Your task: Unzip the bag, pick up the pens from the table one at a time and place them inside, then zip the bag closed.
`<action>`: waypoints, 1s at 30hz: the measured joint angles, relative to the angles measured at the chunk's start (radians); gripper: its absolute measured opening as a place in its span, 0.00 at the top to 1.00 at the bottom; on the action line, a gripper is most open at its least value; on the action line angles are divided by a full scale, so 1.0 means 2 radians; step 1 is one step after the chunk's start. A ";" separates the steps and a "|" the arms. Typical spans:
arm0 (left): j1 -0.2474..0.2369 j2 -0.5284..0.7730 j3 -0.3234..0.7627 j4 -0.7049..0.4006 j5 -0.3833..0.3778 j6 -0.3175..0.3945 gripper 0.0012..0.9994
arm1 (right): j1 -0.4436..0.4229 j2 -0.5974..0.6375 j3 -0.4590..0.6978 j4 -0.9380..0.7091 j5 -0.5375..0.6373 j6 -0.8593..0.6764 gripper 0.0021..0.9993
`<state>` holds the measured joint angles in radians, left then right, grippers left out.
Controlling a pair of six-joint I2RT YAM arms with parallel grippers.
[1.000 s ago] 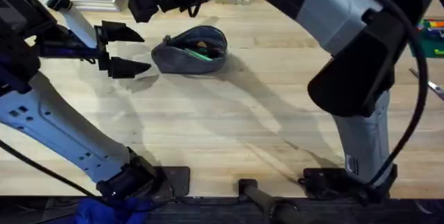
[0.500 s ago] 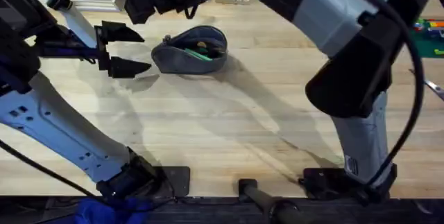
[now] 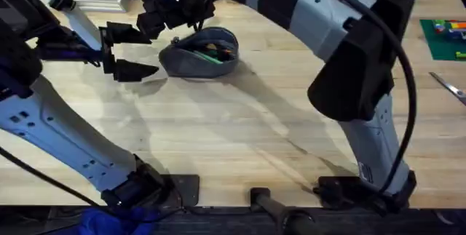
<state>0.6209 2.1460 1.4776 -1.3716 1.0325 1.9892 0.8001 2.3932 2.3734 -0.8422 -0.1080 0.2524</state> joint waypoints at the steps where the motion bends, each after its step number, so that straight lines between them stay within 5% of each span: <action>1: 0.000 0.000 0.000 0.000 0.000 0.000 0.01 | 0.000 0.000 0.000 -0.001 0.000 0.001 0.01; 30: 0.000 0.000 0.000 0.000 0.000 0.000 0.01 | 0.016 0.027 0.001 -0.023 0.008 0.015 0.08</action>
<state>0.6209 2.1460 1.4777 -1.3720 1.0328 1.9892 0.8325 2.4479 2.3745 -0.8878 -0.0915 0.2831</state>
